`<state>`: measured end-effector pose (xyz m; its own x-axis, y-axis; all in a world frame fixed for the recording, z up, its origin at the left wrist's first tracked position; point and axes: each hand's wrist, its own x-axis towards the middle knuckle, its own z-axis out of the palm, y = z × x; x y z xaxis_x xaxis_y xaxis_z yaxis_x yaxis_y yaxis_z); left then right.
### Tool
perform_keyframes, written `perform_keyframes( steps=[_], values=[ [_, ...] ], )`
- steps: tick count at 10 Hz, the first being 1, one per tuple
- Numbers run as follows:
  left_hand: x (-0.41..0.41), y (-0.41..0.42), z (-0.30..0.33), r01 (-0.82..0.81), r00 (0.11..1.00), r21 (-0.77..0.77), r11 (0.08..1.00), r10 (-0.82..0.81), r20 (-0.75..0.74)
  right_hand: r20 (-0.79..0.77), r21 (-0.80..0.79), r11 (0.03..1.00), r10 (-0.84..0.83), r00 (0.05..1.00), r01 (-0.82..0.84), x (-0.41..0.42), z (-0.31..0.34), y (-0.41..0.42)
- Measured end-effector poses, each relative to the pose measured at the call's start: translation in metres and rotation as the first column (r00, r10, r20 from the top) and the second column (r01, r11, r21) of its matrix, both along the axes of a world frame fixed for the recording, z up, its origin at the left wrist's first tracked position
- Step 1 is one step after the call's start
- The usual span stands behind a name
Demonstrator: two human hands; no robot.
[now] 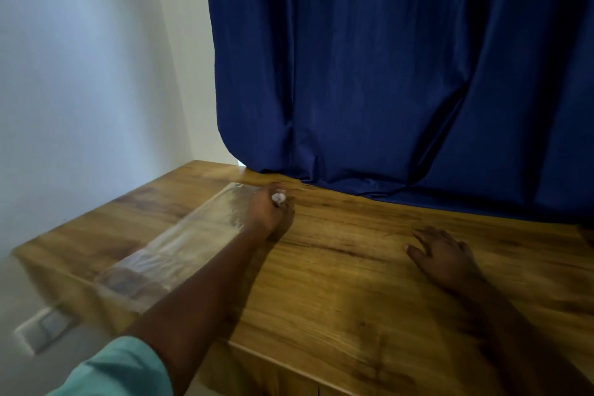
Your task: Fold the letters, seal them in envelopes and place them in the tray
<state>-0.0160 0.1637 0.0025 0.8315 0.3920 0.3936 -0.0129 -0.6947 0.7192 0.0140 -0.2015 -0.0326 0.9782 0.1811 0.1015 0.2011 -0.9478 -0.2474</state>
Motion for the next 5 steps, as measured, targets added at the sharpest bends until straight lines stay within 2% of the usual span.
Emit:
perform_keyframes(
  steps=[2,4,5],
  values=[
    [-0.025,0.064,0.013,-0.107,0.994,0.041,0.993,0.108,-0.023,-0.02,0.017,1.0,0.012,1.0,-0.011,-0.005,0.001,0.0],
    [-0.04,0.078,-0.007,-0.071,0.968,0.17,0.983,0.109,-0.226,0.006,0.054,0.998,0.023,1.0,-0.023,-0.006,0.001,-0.002],
    [-0.035,0.075,-0.003,-0.08,0.968,0.249,0.965,0.135,-0.21,0.016,0.067,0.997,0.033,0.999,-0.034,-0.003,-0.003,-0.003]
  ],
)
